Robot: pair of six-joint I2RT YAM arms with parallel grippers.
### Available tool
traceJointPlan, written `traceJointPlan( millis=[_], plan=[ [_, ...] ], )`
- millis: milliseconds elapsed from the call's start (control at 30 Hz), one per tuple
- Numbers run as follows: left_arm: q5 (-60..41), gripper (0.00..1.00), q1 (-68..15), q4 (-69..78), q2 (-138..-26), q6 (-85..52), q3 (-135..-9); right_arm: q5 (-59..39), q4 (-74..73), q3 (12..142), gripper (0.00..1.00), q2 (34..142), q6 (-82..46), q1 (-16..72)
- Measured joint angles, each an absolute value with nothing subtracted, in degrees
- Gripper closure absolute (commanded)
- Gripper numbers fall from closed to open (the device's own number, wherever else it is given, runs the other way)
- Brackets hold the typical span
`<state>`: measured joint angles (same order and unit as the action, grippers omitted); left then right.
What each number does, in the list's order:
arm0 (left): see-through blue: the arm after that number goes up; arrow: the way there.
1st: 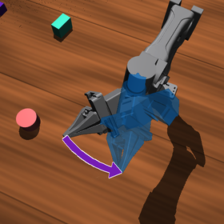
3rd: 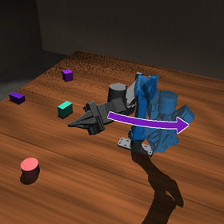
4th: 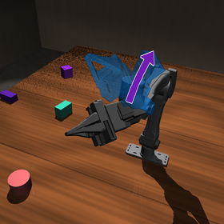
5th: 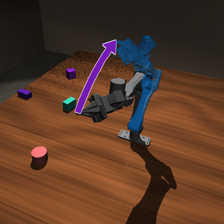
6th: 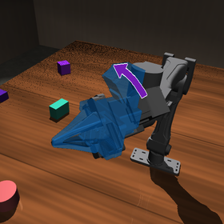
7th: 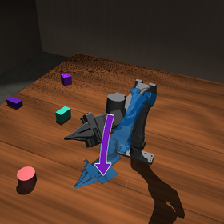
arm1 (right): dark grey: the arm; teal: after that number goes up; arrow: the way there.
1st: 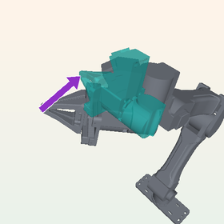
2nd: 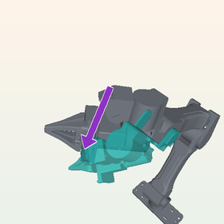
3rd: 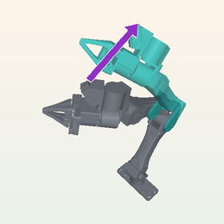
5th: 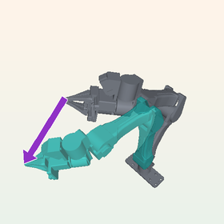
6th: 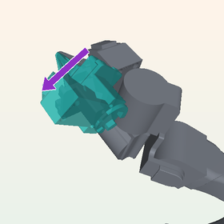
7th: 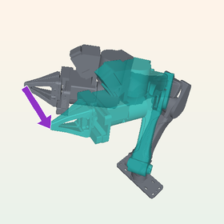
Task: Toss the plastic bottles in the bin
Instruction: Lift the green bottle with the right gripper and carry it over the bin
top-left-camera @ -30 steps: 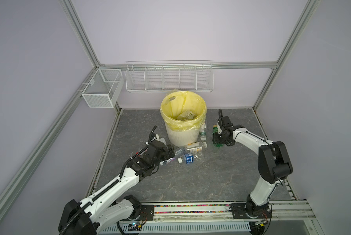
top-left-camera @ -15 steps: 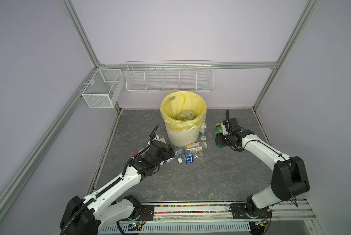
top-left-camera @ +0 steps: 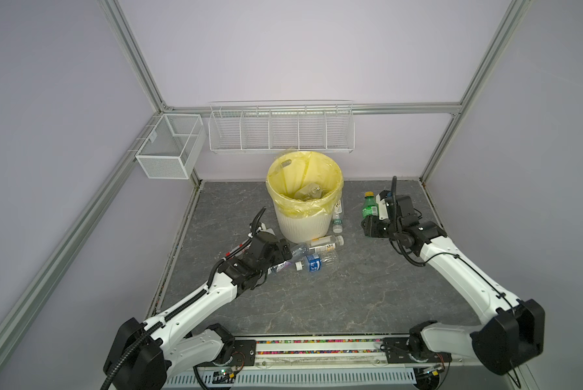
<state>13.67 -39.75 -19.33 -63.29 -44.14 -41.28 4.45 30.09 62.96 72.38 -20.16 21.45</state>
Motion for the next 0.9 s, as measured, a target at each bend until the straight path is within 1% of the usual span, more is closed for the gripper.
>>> traceJointPlan(
  millis=[300,467,900],
  plan=[
    [13.45,0.0,-39.75,-19.09,-63.29,-45.01,-41.28,4.21,30.17,64.16,0.38,63.26,-21.17,25.96],
    [13.43,0.0,-39.75,-19.09,-63.29,-45.43,-41.28,4.01,29.98,65.84,0.38,60.36,-21.02,28.03],
    [13.26,0.01,-39.75,-19.09,-63.29,-46.09,-41.36,2.07,29.39,71.24,0.38,61.23,-19.42,31.62]
  ],
)
